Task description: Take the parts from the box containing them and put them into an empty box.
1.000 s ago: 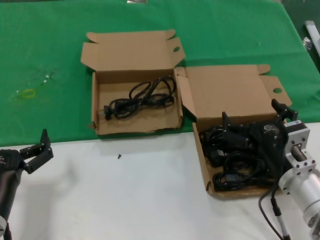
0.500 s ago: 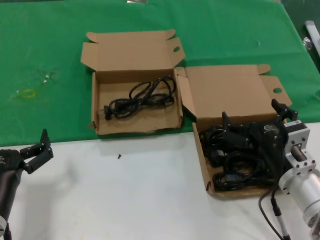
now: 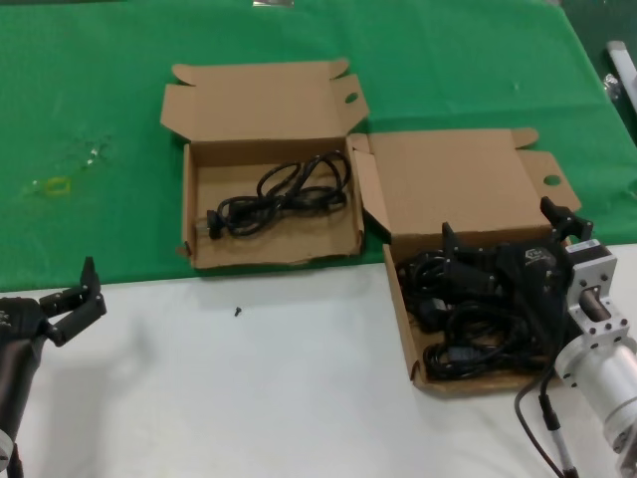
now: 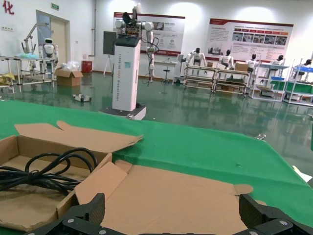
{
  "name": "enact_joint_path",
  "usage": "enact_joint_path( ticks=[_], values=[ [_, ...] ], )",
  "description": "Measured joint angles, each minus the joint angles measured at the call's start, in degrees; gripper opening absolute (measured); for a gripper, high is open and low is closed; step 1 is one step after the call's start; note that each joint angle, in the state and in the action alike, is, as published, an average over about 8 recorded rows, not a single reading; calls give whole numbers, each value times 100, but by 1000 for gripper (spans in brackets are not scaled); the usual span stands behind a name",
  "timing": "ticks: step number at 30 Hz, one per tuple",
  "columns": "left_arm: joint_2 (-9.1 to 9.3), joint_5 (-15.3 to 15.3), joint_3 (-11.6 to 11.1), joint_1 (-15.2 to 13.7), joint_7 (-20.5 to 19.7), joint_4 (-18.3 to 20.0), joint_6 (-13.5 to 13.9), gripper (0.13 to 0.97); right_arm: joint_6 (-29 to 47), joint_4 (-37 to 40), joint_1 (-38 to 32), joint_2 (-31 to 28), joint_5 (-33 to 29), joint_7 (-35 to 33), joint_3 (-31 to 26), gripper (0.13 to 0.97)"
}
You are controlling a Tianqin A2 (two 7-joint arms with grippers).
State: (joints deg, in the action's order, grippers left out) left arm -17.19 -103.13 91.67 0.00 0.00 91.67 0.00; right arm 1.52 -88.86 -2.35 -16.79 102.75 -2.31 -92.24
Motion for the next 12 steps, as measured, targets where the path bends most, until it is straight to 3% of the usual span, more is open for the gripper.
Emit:
enact_joint_path(
  ticks=[12],
  values=[
    [0, 0, 0, 0, 0, 0, 0, 966, 0, 0, 0, 0, 0, 0, 0, 966]
  ],
)
